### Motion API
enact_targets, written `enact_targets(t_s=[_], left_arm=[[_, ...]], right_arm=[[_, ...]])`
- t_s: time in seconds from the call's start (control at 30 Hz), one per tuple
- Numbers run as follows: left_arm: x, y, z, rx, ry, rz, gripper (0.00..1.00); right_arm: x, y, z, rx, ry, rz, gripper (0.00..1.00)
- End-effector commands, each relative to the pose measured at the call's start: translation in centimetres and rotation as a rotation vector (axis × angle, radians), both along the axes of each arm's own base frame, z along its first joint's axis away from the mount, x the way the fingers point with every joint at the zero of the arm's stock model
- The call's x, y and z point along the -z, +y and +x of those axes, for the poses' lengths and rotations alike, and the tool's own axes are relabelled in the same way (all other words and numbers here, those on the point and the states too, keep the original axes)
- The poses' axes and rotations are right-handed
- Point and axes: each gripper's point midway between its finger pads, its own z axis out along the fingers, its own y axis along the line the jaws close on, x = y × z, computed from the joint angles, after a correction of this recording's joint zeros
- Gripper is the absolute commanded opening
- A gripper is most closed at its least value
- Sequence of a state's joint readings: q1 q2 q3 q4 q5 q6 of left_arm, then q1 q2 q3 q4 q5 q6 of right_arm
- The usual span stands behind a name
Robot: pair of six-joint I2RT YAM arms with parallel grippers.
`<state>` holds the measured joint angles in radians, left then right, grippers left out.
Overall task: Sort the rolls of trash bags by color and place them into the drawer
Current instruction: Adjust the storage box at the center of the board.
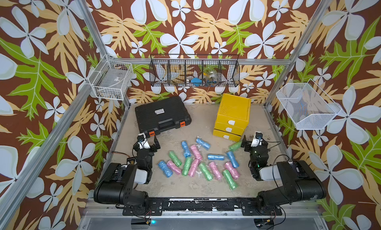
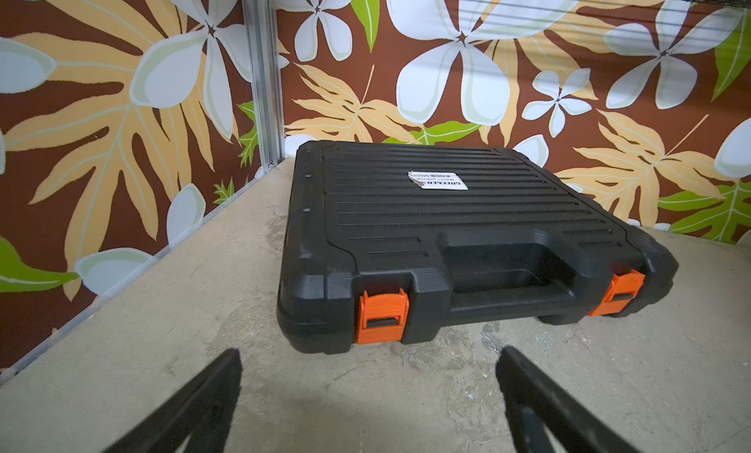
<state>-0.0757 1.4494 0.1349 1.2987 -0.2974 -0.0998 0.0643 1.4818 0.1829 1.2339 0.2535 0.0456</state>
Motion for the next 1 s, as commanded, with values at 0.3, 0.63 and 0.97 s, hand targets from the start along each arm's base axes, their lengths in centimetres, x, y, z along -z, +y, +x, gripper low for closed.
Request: enact_targets(t_s=[0.3,0.63,0.97], left_arm=[[-0.5,-0.1,0.1,0.007,-0.019,0.005,1.00],[-1.3,0.3,0.1,-0.016,-0.025,0.002,1.00],[-6.2,1.7,0.7,-0.184,0.016,-0.371,0.98]], right_arm=[[-0.6,0.2,0.1,-0.009,-0.024,0.006,1.00],[-1.1,-1.0,-0.4,0.065,-0.048,0.020,1.00],[-5.3,-5.5,-3.3,0.432,-0.030,0.343,1.00]])
